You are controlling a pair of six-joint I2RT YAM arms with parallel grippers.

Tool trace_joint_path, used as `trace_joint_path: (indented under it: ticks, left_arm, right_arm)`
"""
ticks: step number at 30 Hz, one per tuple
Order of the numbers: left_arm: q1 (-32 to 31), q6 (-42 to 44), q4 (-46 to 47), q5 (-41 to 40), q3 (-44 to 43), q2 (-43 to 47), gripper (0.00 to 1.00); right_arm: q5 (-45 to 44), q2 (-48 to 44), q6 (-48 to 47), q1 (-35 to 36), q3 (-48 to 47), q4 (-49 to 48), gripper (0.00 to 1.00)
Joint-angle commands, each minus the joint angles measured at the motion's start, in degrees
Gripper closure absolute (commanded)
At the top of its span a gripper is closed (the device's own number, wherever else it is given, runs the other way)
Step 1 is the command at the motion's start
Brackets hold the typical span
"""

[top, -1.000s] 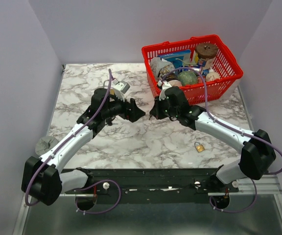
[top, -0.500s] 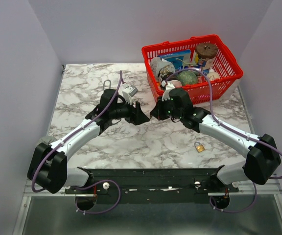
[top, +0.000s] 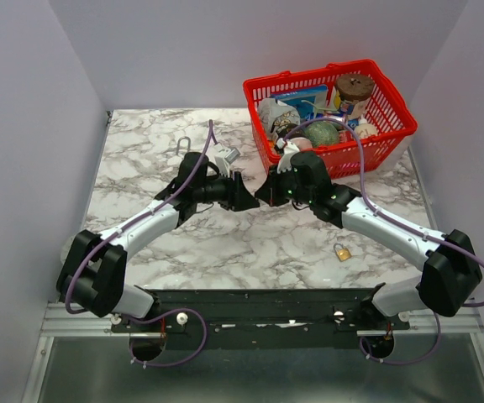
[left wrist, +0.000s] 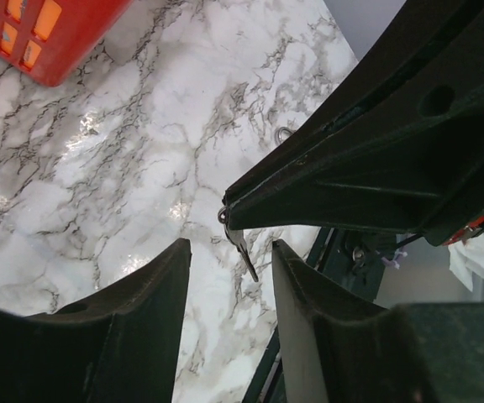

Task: Unlock with the key

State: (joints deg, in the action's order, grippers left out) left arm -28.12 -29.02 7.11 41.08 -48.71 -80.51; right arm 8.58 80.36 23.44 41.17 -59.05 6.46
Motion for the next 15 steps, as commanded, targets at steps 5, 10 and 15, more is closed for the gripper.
trace_joint_path:
  ticks: [5, 10, 15]
  left_arm:
    - [-0.71, -2.27, 3.35, 3.04, -0.69, -1.66, 0.67]
    - [-0.88, -2.27, 3.08, 3.57, -0.95, -2.37, 0.91]
    - [-0.88, -1.31, 2.12, 3.92, -1.21, -2.46, 1.0]
  right_arm:
    - [0.57, -0.99, 0.55, -0.21, 0.86, -1.98, 0.99]
    - [-0.67, -1.61, 0.11, -0.3, 1.3, -1.98, 0.99]
    - [0.29, -2.05, -1.2, -1.0, 1.48, -1.89, 0.99]
